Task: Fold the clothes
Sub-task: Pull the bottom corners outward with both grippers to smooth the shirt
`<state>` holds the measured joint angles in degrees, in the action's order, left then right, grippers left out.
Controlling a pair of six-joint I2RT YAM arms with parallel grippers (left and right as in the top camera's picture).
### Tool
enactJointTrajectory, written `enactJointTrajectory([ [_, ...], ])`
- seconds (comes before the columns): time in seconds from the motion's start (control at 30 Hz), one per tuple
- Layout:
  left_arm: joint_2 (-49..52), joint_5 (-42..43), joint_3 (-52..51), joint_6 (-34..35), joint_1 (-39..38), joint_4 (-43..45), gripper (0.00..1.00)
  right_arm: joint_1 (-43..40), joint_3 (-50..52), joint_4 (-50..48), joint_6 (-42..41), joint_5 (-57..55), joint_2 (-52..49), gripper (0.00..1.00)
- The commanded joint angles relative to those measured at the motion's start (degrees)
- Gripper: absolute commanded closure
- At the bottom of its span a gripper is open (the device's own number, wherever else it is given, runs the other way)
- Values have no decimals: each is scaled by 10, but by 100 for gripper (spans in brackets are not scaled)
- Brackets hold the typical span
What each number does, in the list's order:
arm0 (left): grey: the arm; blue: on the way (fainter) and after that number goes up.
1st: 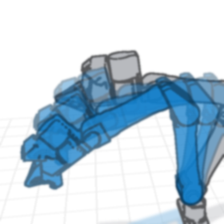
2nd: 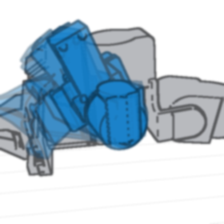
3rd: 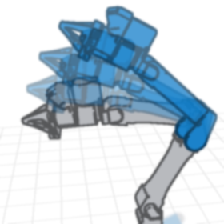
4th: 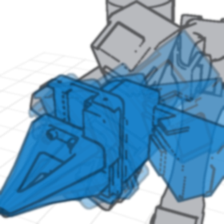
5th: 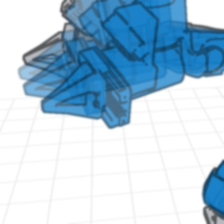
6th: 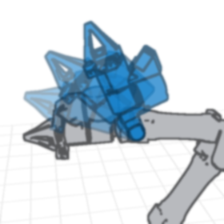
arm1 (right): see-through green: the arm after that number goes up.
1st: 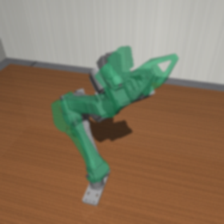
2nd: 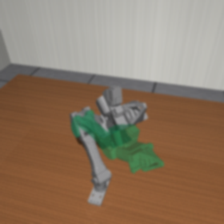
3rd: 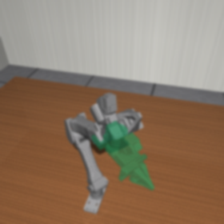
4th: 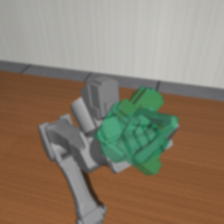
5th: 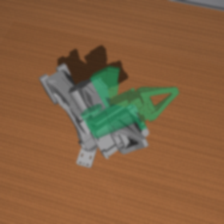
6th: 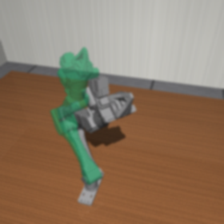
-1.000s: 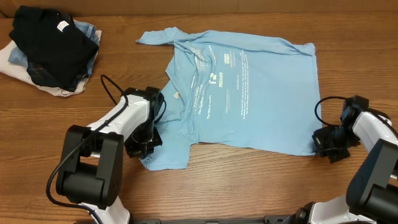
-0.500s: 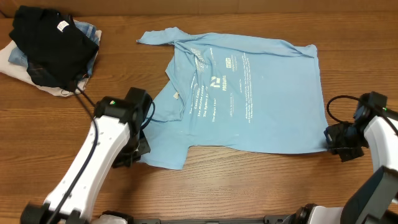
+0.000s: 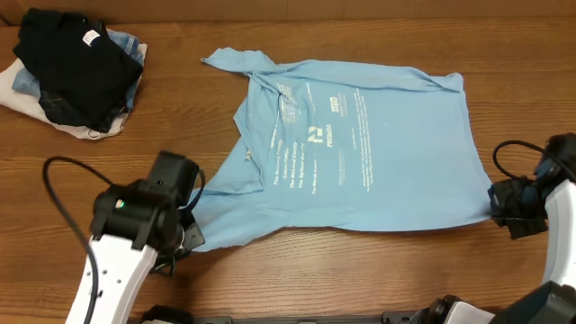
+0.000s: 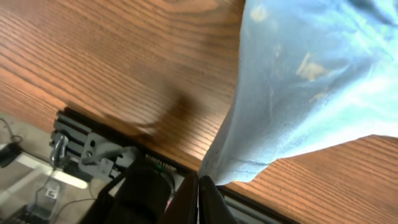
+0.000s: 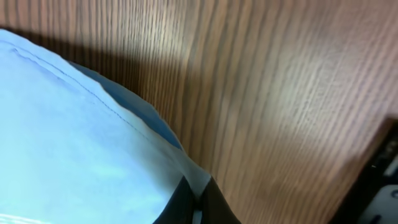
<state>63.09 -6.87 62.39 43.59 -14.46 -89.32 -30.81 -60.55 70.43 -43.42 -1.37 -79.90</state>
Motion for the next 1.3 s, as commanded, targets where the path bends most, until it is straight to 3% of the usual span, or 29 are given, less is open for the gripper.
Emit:
enactJointTrajectory([
  [0.0, -28, 9, 5, 19, 5, -7, 96, -9, -25, 8, -19, -42, 19, 96],
  [0.13, -37, 19, 5, 16, 5, -7, 96, -9, -25, 6, -25, -41, 18, 91],
  [0.2, -32, 37, 5, 5, 5, -7, 82, -9, -25, 6, -24, -42, 18, 87],
  [0.33, -19, 51, 5, -18, 5, -6, 22, -9, -25, 6, -24, -41, 18, 38],
  [0.37, -16, 49, 5, -19, 5, -4, 19, -9, -25, 6, -22, -41, 18, 26],
  [0.4, -12, 48, 5, -19, 5, 0, 14, -9, -25, 5, -15, -38, 18, 0],
  [0.5, -4, 49, 5, -26, 5, 23, 0, -9, -25, 4, -12, -35, 18, 0],
  [0.67, 10, 67, 5, -71, 5, 104, 0, -8, -25, 0, -11, -24, 18, 0],
  [0.83, 63, 126, 5, -165, -3, 224, 0, -7, -25, -21, 44, 30, 18, 0],
  [1.1, 231, 127, 7, -183, -48, 372, 0, -7, -25, -24, 45, 32, 18, 0],
  [1.27, 312, 122, 38, -183, -71, 397, 4, -7, -25, -27, 44, 32, 18, 0],
])
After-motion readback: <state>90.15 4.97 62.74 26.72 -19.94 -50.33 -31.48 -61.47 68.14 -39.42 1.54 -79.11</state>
